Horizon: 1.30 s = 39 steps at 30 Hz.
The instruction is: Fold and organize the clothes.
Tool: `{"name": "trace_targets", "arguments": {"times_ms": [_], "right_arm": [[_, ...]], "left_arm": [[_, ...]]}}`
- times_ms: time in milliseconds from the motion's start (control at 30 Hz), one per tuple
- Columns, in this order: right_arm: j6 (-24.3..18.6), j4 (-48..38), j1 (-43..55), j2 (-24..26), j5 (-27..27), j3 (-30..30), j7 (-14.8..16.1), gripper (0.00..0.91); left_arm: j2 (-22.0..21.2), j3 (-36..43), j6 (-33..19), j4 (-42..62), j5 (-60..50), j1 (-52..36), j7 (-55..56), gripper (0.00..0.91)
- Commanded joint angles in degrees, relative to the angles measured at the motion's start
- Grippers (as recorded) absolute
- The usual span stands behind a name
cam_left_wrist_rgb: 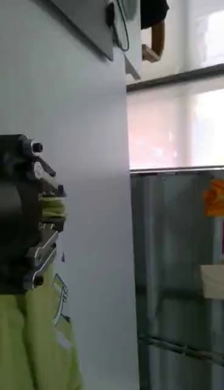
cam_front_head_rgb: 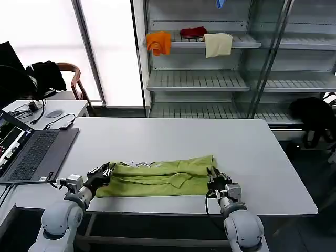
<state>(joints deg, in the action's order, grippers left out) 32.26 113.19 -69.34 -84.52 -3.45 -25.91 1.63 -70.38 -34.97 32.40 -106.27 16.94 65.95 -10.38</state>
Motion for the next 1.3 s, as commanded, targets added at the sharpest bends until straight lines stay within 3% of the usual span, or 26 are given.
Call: {"name": "trace_targets", "arguments": {"times_ms": [33, 100, 267, 533, 733, 833, 1067, 1100, 1133, 1167, 1233, 1300], "right_arm": [[-0.5, 0.15, -0.38, 0.23, -4.09, -2.37, -0.87, 0.907], [-0.53, 0.68, -0.18, 0.56, -1.96, -4.13, -0.76, 0.907], [0.83, 3.01, 1.58, 1.27, 10.53, -7.64, -1.54, 0.907], [0.88, 5.46, 3.35, 2.04, 11.91, -9.05, -1.13, 0.907], [0.87, 6.44, 2.83, 2.53, 11.96, -8.81, -0.42, 0.907], [0.87, 6.44, 2.63, 2.57, 12.08, -8.71, -0.28, 0.907], [0.87, 6.42, 2.72, 2.4, 12.71, -8.7, -0.11, 0.907], [0.87, 6.4, 2.73, 2.38, 12.74, -8.68, -0.06, 0.907], [0.88, 6.35, 2.75, 2.33, 12.75, -8.69, -0.06, 0.907], [0.87, 6.32, 2.76, 2.32, 12.75, -8.69, -0.06, 0.907], [0.87, 6.16, 2.77, 2.22, 12.75, -8.69, -0.07, 0.907], [0.86, 5.58, 2.79, 2.03, 12.71, -8.72, 0.04, 0.907]], "left_arm": [[-0.62, -1.91, -0.58, -1.44, 2.33, 1.43, 1.91, 0.907], [-1.3, -2.9, -1.01, -2.3, 2.97, 2.61, 3.2, 0.907], [-3.36, -3.84, -5.45, -3.31, 3.62, 7.01, 5.51, 0.907], [-5.03, -0.91, -12.44, 0.56, 3.5, 6.87, 10.59, 0.907], [-5.8, -0.15, -13.68, 2.89, 3.29, 5.59, 12.09, 0.907], [-5.89, 0.21, -13.95, 3.58, 2.95, 5.45, 12.28, 0.766], [-5.91, 0.43, -14.53, 4.04, 2.51, 5.93, 11.58, 0.635], [-5.93, 0.43, -14.72, 4.22, 2.38, 6.07, 11.47, 0.564], [-5.91, 0.48, -14.81, 4.27, 2.4, 6.14, 11.46, 0.373], [-5.94, 0.48, -15.08, 4.3, 2.39, 6.2, 11.36, 0.101], [-5.92, 0.5, -15.28, 4.31, 2.4, 6.29, 11.3, 0.0], [-5.93, 0.55, -15.61, 4.16, 2.42, 6.52, 10.84, 0.0]]}}
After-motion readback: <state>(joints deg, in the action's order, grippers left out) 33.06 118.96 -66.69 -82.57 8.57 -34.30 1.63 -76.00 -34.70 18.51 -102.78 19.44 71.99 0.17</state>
